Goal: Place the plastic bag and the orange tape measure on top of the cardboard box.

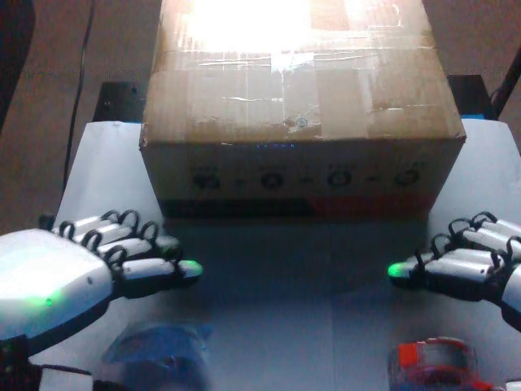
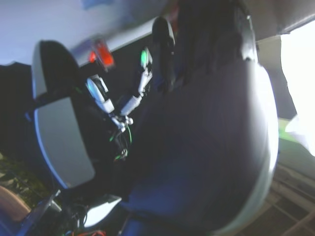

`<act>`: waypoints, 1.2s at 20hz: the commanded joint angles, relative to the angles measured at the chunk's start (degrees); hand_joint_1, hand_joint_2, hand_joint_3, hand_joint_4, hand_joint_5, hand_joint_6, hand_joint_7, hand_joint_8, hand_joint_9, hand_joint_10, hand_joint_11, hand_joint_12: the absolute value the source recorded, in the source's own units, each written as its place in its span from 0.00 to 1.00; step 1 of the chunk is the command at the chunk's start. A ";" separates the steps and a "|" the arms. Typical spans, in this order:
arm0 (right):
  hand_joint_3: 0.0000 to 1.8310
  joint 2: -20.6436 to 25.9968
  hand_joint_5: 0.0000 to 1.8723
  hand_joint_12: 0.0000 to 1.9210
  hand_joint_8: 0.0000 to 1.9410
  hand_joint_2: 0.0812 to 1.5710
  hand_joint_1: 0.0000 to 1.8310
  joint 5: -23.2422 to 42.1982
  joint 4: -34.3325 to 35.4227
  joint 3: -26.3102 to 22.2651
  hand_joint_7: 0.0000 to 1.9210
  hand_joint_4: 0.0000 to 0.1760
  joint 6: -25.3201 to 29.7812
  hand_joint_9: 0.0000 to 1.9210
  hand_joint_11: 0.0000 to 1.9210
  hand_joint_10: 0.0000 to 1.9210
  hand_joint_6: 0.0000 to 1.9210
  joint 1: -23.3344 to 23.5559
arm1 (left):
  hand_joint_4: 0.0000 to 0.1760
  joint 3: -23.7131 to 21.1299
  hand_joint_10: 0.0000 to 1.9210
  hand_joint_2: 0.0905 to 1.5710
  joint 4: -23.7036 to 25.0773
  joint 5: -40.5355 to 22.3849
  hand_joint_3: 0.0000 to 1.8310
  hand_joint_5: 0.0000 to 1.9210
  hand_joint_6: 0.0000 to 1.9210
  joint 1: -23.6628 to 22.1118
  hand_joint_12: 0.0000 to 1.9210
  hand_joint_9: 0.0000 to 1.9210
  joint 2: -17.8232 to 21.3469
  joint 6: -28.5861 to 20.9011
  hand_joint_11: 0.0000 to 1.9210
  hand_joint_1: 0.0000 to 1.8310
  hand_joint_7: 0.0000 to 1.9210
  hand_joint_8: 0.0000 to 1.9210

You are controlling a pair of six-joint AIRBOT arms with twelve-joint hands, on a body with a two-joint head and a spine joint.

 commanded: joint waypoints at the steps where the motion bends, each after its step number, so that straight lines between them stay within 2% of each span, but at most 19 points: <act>1: 0.00 -0.65 0.19 0.75 0.03 0.52 0.32 -4.98 -0.79 0.36 0.19 0.00 0.24 0.01 0.00 0.49 0.02 0.15 | 0.39 0.16 0.29 0.56 0.07 5.57 0.00 0.13 0.00 0.14 0.78 0.00 -0.67 -0.10 0.00 0.42 0.08 0.00; 2: 0.00 -1.16 0.20 0.81 0.03 0.52 0.32 -4.97 -0.37 0.66 0.19 0.00 0.23 0.01 0.00 0.53 0.03 -0.04 | 0.40 0.41 0.31 0.55 -0.57 5.89 0.00 0.13 0.00 0.65 0.77 0.00 -1.08 -0.09 0.00 0.43 0.09 0.00; 3: 0.00 -1.75 0.21 0.85 0.04 0.51 0.33 -4.97 0.09 1.03 0.21 0.00 0.08 0.02 0.00 0.56 0.03 -0.27 | 0.32 0.98 0.35 0.54 -1.40 6.15 0.00 0.15 0.00 1.25 0.80 0.00 -2.06 -0.09 0.00 0.44 0.10 0.00; 6: 0.00 -3.04 0.23 0.81 0.06 0.50 0.33 -3.65 1.77 1.55 0.24 0.00 -3.68 0.08 0.00 0.46 0.04 -0.34 | 0.36 2.62 0.37 0.54 -2.95 5.97 0.00 0.15 0.00 2.20 0.80 0.00 -4.73 -0.06 0.00 0.44 0.10 0.00; 8: 0.00 -4.36 0.23 0.79 0.05 0.51 0.31 -3.29 2.39 2.39 0.23 0.00 -4.36 0.08 0.00 0.44 0.03 -0.34 | 0.32 3.61 0.38 0.55 -3.70 5.87 0.00 0.16 0.00 2.47 0.83 0.01 -6.59 -0.04 0.00 0.46 0.11 0.00; 9: 0.00 -5.04 0.22 0.77 0.04 0.51 0.30 -3.05 2.61 2.84 0.22 0.00 -4.36 0.06 0.00 0.44 0.03 -0.34 | 0.34 3.91 0.38 0.54 -4.02 5.88 0.00 0.16 0.00 2.53 0.83 0.01 -7.14 0.06 0.00 0.46 0.11 0.00; 10: 0.00 -5.60 0.21 0.75 0.03 0.51 0.31 -2.76 2.71 3.21 0.20 0.00 -4.36 0.04 0.00 0.44 0.02 -0.32 | 0.32 4.20 0.38 0.54 -4.23 5.89 0.00 0.16 0.00 2.56 0.81 0.01 -7.59 0.14 0.00 0.46 0.11 0.00; 12: 0.00 -7.38 0.22 0.77 0.03 0.50 0.33 -1.68 2.83 4.31 0.21 0.00 -4.36 0.04 0.00 0.47 0.01 0.24 | 0.30 5.14 0.37 0.55 -4.72 5.87 0.00 0.16 0.00 2.59 0.79 0.00 -9.23 0.22 0.00 0.47 0.11 0.00; 13: 0.00 -7.85 0.22 0.76 0.03 0.50 0.33 -1.25 2.83 4.60 0.21 0.00 -4.36 0.04 0.00 0.48 0.01 0.52 | 0.20 5.50 0.39 0.54 -4.99 5.90 0.00 0.18 0.00 2.61 0.80 0.00 -9.91 0.27 0.00 0.48 0.12 0.00; 15: 0.00 -8.96 0.23 0.73 0.03 0.49 0.35 -0.55 2.89 5.36 0.22 0.00 -4.36 0.05 0.00 0.47 0.02 0.92 | 0.29 6.35 0.35 0.55 -5.74 6.15 0.00 0.17 0.00 2.78 0.76 0.00 -11.69 0.40 0.00 0.44 0.11 0.00; 16: 0.00 -9.57 0.23 0.72 0.03 0.49 0.37 -0.11 3.11 5.84 0.22 0.00 -4.36 0.05 0.00 0.46 0.02 0.92 | 0.28 6.71 0.37 0.55 -6.29 6.01 0.00 0.18 0.00 3.21 0.75 0.00 -12.59 0.52 0.00 0.44 0.12 0.00; 17: 0.00 -9.97 0.24 0.72 0.04 0.49 0.38 0.38 3.18 6.22 0.23 0.00 -4.36 0.06 0.00 0.46 0.02 0.92 | 0.27 6.88 0.37 0.56 -6.79 5.91 0.00 0.19 0.00 3.78 0.75 0.00 -12.92 0.53 0.00 0.43 0.13 0.01; 18: 0.00 -10.33 0.26 0.75 0.05 0.52 0.42 0.87 3.27 6.53 0.25 0.00 -4.36 0.08 0.00 0.49 0.03 0.92 | 0.17 6.92 0.38 0.58 -7.36 5.99 0.00 0.20 0.01 4.62 0.78 0.01 -13.06 0.53 0.00 0.41 0.13 0.01; 19: 0.00 -10.67 0.30 0.84 0.19 0.56 0.50 1.18 3.35 6.78 0.27 0.00 -4.36 0.12 0.01 0.58 0.10 0.92 | 0.09 6.88 0.39 0.60 -7.82 6.23 0.01 0.23 0.01 5.34 0.78 0.01 -13.06 0.52 0.00 0.44 0.14 0.01; 20: 0.00 -10.83 0.32 0.87 0.35 0.58 0.55 1.29 3.39 6.84 0.26 0.00 -4.36 0.16 0.06 0.65 0.18 0.92 | 0.02 6.70 0.41 0.62 -7.91 6.38 0.00 0.26 0.01 5.79 0.78 0.01 -12.96 0.52 0.00 0.47 0.16 0.01; 21: 0.01 -10.84 0.45 0.85 0.50 0.69 0.62 1.29 3.38 6.83 0.33 0.00 -4.36 0.26 0.19 0.68 0.52 0.92 | 0.00 6.65 0.45 0.64 -7.91 6.38 0.01 0.34 0.04 5.92 0.83 0.07 -12.84 0.52 0.00 0.55 0.25 0.04; 22: 0.00 -10.85 0.45 0.84 0.63 0.72 0.65 1.29 3.37 6.83 0.44 0.00 -4.36 0.32 0.25 0.68 0.56 0.92 | 0.00 6.65 0.49 0.65 -7.91 6.36 0.00 0.38 0.04 5.98 0.86 0.09 -12.73 0.52 0.00 0.59 0.28 0.07; 23: 0.00 -10.85 0.42 0.83 0.65 0.74 0.72 1.29 3.35 6.83 0.44 0.00 -4.36 0.39 0.29 0.74 0.58 0.92 | 0.00 6.66 0.52 0.65 -7.91 6.31 0.00 0.41 0.04 6.01 0.86 0.13 -12.63 0.52 0.03 0.62 0.32 0.09; 24: 0.00 -10.84 0.42 0.85 0.72 0.75 0.74 1.29 3.35 6.83 0.41 0.00 -4.36 0.41 0.39 0.77 0.52 0.97 | 0.00 6.69 0.58 0.68 -7.91 6.31 0.00 0.44 0.03 6.05 0.84 0.16 -12.60 0.52 0.09 0.66 0.33 0.15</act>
